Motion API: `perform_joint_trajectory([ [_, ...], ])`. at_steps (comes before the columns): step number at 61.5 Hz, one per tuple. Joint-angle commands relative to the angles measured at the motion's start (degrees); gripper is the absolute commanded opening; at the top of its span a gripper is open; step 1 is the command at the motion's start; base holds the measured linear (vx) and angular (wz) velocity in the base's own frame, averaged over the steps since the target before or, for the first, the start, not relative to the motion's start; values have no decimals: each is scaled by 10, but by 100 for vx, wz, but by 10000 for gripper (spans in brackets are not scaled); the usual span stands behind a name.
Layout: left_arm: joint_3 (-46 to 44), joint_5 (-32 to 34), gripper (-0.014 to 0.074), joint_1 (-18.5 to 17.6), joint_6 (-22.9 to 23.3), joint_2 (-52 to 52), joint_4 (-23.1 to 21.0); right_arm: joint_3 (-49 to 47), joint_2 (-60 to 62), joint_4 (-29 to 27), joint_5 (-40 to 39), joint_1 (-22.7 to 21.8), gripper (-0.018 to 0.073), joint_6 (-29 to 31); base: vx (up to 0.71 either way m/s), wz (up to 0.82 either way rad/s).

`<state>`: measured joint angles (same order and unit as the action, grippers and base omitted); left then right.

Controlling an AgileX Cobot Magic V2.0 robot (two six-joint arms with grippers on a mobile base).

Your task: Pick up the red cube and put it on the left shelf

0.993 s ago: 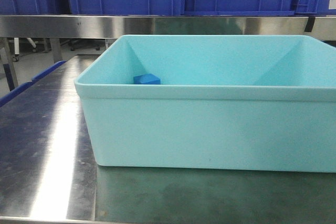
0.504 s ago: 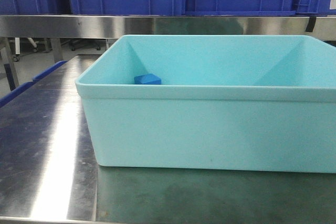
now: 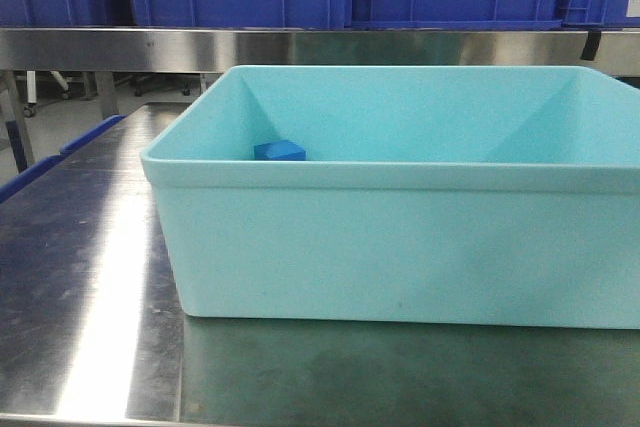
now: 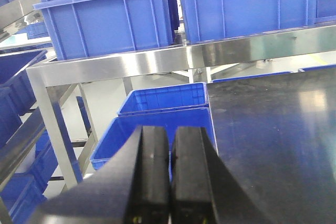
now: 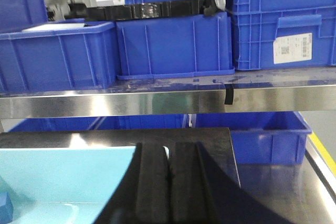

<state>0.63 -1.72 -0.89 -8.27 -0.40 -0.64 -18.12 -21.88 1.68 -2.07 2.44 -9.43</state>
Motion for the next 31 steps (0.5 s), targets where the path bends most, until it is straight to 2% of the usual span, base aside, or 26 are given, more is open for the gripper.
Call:
perform_joint_trajectory([
  [1,13,52,106,-3,0,4,-3,-82,-75,4,10,-1,55,-1,0,0],
  [9,13,52,106,-3,0,4,-3,-185,-188,-6,122,3,55,-1,0,0],
  [19,13,52,106,-3,0,4,-3,-294,-307,-31,196,33,99,-1,-1,-8],
  [25,13,52,106,-3,0,4,-3,-344,-375,-31,215,77,170,-1,0,-1],
  [29,13,52,106,-3,0,4,-3,-368,-412,-31,229,109,249,-1,0,0],
  [31,13,52,106,-3,0,4,-3,-381,-433,-31,242,126,321,-1,0,0],
])
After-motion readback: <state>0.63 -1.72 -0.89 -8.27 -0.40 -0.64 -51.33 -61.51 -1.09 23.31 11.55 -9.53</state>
